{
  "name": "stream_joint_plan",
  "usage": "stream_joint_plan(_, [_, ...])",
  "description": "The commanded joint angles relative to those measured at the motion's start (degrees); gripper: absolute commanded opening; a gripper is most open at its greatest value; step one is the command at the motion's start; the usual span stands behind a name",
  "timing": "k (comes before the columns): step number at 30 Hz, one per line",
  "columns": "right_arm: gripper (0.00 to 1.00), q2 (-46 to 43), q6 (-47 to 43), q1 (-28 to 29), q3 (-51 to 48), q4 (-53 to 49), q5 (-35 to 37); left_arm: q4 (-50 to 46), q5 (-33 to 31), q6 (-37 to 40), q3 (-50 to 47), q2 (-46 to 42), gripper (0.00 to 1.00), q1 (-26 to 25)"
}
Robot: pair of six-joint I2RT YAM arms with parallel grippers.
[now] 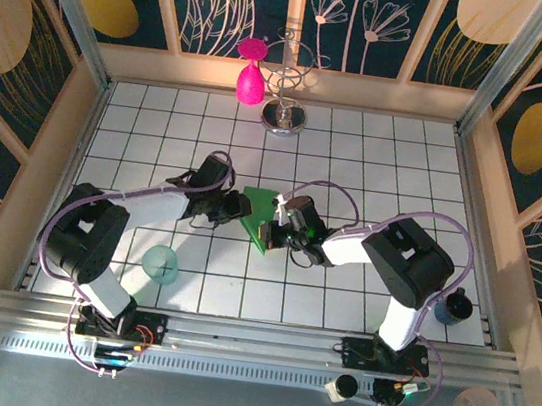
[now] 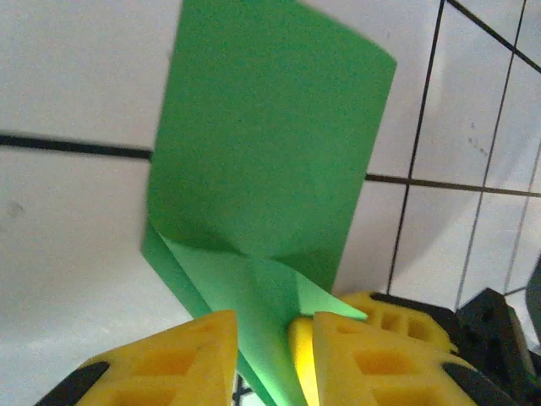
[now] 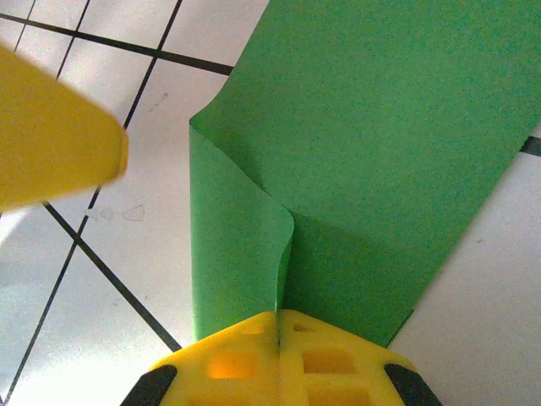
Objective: Fold a paper plane with a square sheet of paper (pick it up from the middle)
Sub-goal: Third fold the triangle at the center of the table.
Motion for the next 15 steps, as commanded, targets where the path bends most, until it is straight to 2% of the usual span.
stream_joint_plan(1, [0.01, 1.6, 0.7, -0.4, 0.7, -2.5, 0.7, 6.0, 3.0, -5.1, -1.7, -0.2, 0.27, -1.5])
stream_joint_plan(8, [0.01, 1.9, 0.7, -0.4, 0.6, -2.6, 0.7, 4.9, 1.4, -5.0, -0.5, 2.9, 0.18, -2.8])
stream_joint_plan(15, [0.01, 2.2, 0.7, -0.4, 0.3, -2.5, 0.8, 1.6, -1.5, -3.7, 0.9, 4.4, 0.14, -3.1])
